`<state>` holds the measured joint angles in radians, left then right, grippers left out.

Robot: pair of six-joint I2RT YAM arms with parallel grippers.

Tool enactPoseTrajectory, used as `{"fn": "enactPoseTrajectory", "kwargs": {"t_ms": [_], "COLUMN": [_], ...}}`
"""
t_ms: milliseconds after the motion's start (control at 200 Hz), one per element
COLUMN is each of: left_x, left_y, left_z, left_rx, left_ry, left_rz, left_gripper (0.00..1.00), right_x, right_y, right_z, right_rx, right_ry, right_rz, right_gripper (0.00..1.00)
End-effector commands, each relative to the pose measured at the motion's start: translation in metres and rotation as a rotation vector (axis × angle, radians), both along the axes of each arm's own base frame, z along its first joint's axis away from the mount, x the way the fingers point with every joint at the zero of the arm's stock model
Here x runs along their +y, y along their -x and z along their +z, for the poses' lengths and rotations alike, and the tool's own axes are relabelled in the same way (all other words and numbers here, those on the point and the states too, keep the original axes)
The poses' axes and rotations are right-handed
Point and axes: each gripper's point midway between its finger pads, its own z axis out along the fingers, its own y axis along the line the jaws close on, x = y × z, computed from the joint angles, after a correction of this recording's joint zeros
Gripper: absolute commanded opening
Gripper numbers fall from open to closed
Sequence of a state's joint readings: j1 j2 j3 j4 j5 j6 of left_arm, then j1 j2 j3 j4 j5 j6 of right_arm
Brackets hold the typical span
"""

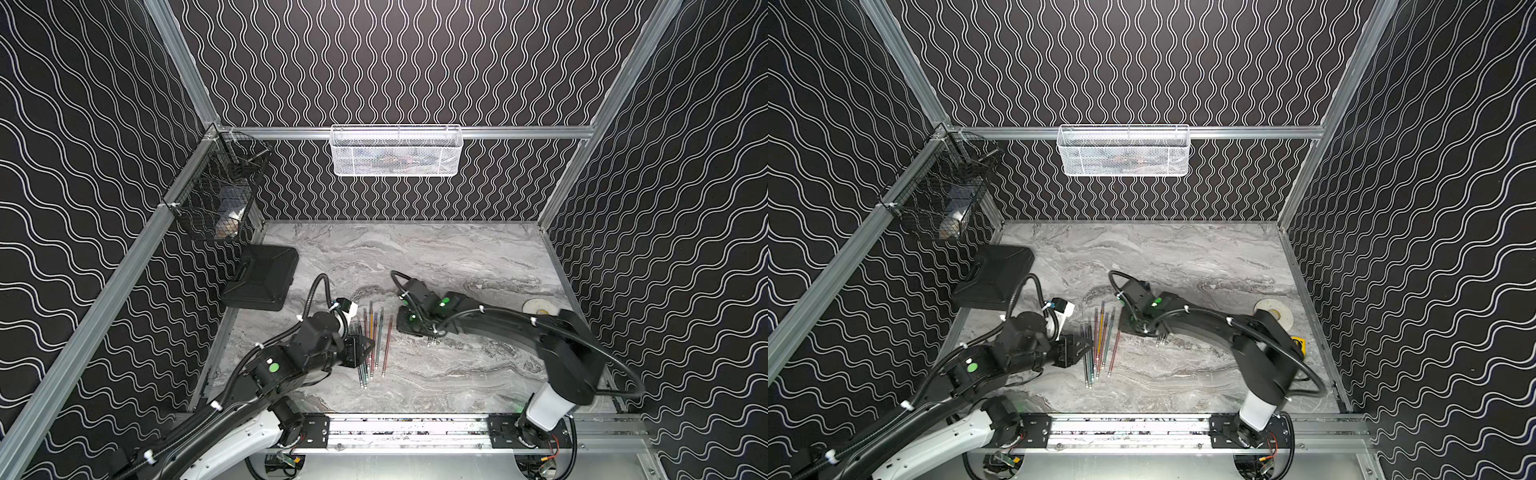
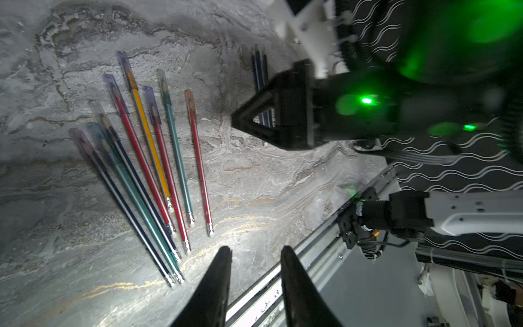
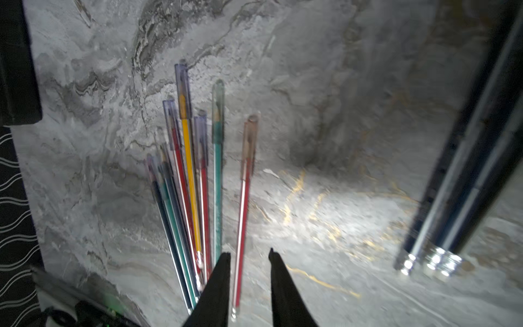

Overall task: Remove the protective cover of the pencils
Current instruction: Pick up the pencil from the center of the board.

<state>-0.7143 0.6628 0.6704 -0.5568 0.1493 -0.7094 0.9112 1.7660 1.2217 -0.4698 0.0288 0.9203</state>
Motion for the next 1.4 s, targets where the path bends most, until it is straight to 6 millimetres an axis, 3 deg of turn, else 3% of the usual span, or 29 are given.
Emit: {"fn": "enactPoseTrajectory", "kwargs": {"t_ms": [0, 220, 380, 660, 961, 1101, 1241, 1256, 1396], "left_x": [0.014, 0.026, 0.034, 0.036, 0.036, 0.033, 0.017, 0.015, -0.01], "left_y": [0.012, 0.032, 0.043, 0.056, 0.059, 0.06, 0.059, 0.058, 0.053], "left_z": [0.009, 0.035, 0.05, 0.051, 0.051, 0.046, 0.038, 0.035, 0.018], "left_rx": [0.002, -0.035, -0.072, -0.072, -0.072, -0.052, -0.009, 0.001, 0.077], "left_ry": [0.003, 0.058, 0.082, 0.107, 0.099, 0.098, 0.123, 0.123, 0.174], "left_rz": [0.016, 0.001, -0.01, -0.046, -0.067, -0.077, -0.127, -0.133, -0.186], "left_gripper": [0.34, 0.35, 0.36, 0.37, 0.37, 0.37, 0.4, 0.4, 0.38], "right_x": [-0.001, 0.017, 0.011, 0.012, 0.013, 0.004, -0.01, -0.01, -0.011], "right_y": [-0.001, -0.011, -0.017, -0.015, -0.012, -0.015, -0.015, -0.015, -0.006], "right_z": [-0.014, -0.035, -0.053, -0.067, -0.068, -0.055, -0.026, -0.015, 0.032], "right_rx": [0.049, 0.098, 0.121, 0.144, 0.147, 0.106, 0.046, 0.029, -0.046], "right_ry": [0.088, 0.144, 0.264, 0.321, 0.3, 0.306, 0.31, 0.288, 0.151], "right_rz": [-0.064, -0.095, -0.153, -0.186, -0.182, -0.187, -0.173, -0.171, -0.089], "right_gripper": [0.25, 0.25, 0.25, 0.22, 0.05, 0.04, 0.03, 0.03, 0.04]}}
